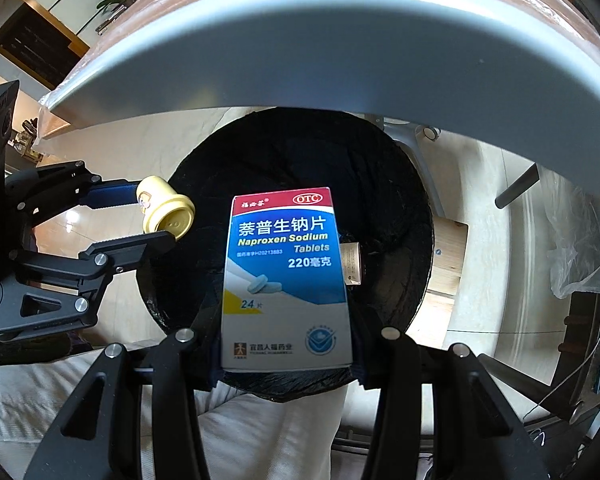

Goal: Collect trash
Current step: 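Lower both items into the bin and open both tools, then withdraw both tools from the bin back over the table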

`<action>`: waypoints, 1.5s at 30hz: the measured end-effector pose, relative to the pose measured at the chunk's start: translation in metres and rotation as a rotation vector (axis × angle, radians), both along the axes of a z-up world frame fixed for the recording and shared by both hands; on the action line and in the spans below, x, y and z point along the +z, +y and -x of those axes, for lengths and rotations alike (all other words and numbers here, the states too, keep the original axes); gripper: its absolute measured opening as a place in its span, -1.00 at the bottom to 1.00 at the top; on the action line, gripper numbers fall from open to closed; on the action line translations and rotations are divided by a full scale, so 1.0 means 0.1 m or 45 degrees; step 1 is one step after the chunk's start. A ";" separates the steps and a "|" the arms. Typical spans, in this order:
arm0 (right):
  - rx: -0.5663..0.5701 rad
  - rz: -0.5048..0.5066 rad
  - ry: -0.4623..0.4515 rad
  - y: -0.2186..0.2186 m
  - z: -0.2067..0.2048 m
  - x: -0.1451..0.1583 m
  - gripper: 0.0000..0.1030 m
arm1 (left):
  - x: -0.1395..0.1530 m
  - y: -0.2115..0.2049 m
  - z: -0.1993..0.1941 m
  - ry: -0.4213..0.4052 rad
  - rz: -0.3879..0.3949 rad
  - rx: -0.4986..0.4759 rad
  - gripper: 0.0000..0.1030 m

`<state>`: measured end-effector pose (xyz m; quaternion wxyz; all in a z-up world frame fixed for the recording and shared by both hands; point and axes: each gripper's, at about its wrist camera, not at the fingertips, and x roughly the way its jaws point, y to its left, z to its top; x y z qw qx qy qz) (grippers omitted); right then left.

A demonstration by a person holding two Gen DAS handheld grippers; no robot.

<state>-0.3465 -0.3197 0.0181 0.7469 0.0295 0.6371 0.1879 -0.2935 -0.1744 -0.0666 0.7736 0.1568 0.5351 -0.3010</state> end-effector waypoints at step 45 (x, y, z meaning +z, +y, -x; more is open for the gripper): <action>-0.124 0.003 -0.594 -0.09 -1.41 1.73 0.81 | 1.30 0.04 -1.00 -0.430 0.210 0.171 0.97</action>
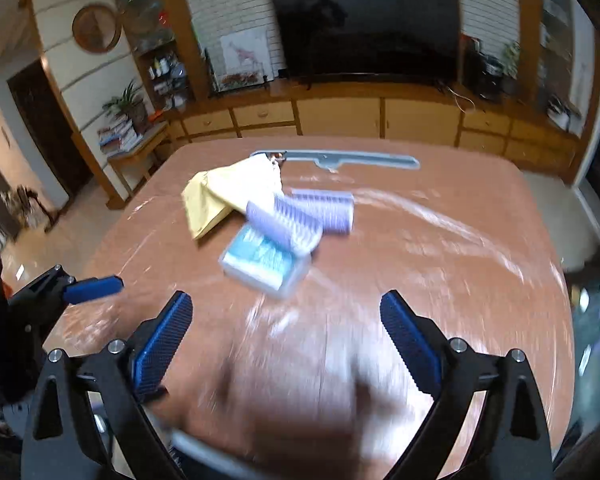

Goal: Collect trash
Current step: 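Withdraw both tools from the bin back over the table, then grasp the lavender hair roller with the right tool while the left tool grasps the floss box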

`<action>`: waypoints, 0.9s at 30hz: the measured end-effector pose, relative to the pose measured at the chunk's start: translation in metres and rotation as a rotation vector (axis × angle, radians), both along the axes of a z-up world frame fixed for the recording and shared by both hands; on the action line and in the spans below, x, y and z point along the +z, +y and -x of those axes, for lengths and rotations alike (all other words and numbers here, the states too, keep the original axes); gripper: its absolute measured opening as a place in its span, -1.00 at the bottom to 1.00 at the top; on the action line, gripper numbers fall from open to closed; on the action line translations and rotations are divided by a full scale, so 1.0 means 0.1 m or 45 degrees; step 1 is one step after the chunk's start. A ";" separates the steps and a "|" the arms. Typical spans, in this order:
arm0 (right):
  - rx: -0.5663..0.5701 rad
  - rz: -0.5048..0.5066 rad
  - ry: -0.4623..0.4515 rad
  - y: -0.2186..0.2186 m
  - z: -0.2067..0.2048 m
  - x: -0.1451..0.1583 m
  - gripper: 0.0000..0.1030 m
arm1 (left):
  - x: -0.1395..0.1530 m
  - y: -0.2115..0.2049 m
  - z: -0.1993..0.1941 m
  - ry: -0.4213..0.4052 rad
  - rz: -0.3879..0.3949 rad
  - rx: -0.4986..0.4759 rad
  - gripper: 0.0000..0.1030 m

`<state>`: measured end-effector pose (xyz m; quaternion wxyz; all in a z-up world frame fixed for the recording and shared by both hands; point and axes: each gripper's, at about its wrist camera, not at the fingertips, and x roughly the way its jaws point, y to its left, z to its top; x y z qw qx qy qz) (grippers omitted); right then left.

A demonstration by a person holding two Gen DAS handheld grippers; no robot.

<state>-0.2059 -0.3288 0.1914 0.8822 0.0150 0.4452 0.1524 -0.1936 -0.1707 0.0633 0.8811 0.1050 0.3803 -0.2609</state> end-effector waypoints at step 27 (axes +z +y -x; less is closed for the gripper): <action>0.262 0.039 0.226 0.29 -1.03 -0.62 0.02 | -0.30 -0.45 -0.79 0.093 -0.016 0.045 0.66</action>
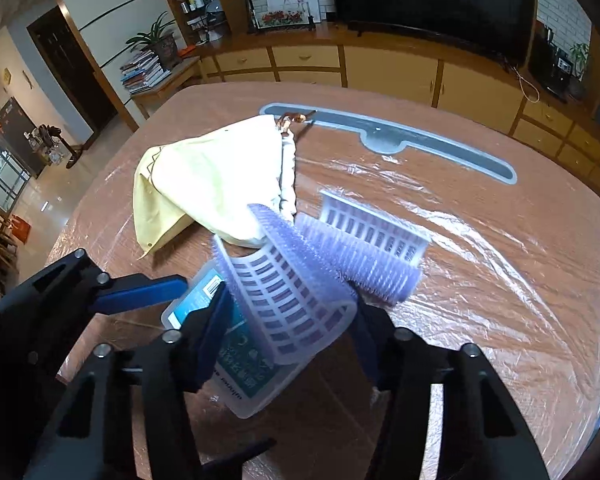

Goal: Collect trash
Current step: 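Grasp the lavender hair roller with the right tool while the left tool grasps the floss box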

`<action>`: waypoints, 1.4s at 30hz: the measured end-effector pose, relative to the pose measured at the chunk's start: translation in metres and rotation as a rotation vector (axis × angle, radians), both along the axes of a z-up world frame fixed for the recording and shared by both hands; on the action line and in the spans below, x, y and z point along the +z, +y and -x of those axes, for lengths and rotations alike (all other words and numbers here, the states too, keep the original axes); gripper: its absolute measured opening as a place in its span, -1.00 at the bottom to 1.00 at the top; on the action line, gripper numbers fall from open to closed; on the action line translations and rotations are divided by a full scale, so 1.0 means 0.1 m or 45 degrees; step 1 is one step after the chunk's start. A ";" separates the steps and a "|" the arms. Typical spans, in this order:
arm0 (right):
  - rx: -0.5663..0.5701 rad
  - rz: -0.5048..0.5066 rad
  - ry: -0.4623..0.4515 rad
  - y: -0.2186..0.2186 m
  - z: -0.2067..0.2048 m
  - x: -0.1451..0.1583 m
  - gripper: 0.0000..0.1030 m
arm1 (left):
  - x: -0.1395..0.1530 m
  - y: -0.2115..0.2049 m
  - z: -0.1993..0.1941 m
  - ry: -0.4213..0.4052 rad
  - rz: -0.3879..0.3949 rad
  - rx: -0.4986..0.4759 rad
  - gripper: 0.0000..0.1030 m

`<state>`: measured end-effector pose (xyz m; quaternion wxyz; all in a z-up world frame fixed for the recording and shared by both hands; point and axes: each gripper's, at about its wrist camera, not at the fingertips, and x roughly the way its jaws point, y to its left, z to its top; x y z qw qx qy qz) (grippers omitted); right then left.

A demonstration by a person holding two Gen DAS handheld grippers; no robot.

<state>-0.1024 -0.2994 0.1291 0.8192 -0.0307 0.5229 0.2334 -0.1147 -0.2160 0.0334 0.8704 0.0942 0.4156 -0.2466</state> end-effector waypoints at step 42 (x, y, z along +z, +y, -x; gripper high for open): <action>-0.191 -0.066 -0.090 -0.48 0.12 0.17 -0.11 | -0.03 -0.10 -0.13 0.011 -0.060 -0.045 0.79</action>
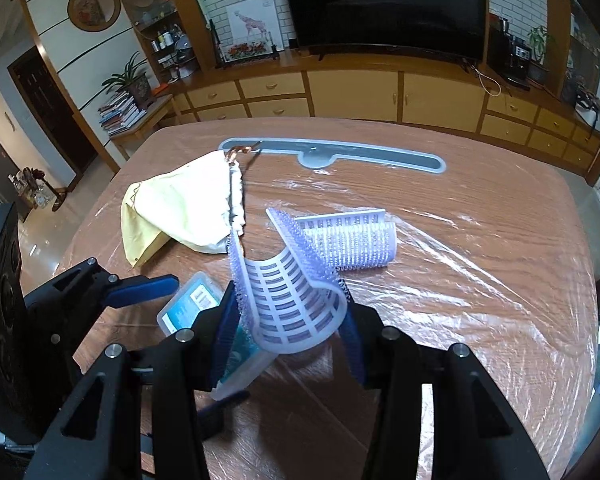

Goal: Collect trash
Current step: 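Grasp the lavender hair roller with the right tool while the left tool grasps the floss box, then lift the hair roller and floss box and carry them toward the bin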

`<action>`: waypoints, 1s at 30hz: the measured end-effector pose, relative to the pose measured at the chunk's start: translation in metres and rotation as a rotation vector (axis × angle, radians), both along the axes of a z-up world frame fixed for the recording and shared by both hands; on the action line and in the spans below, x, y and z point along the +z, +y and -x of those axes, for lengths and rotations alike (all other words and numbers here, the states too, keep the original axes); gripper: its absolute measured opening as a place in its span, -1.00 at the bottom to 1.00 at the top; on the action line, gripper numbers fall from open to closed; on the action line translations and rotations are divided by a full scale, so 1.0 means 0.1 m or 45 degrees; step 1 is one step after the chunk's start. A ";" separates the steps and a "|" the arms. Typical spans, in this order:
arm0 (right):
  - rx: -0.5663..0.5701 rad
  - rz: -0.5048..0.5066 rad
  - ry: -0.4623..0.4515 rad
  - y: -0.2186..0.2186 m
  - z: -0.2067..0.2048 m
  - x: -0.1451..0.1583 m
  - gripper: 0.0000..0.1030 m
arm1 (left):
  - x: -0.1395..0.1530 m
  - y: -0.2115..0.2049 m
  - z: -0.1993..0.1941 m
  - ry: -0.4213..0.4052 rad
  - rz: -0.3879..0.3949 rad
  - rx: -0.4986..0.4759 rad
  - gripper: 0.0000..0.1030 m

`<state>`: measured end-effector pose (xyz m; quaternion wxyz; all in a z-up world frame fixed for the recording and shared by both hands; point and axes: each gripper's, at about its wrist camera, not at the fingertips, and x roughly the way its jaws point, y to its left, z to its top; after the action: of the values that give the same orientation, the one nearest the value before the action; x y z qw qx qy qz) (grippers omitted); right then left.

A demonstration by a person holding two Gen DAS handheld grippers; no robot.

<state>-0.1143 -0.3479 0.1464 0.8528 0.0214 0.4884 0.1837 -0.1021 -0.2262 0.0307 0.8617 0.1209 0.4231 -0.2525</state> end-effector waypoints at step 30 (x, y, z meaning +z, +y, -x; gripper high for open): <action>-0.107 -0.262 0.096 -0.44 0.50 -0.11 -0.17 | 0.04 0.28 0.10 0.111 0.153 0.023 0.63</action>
<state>-0.1646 -0.3917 0.1351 0.8340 0.1364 0.4974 0.1959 -0.1120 -0.1982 0.0343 0.8504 0.0541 0.4454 -0.2748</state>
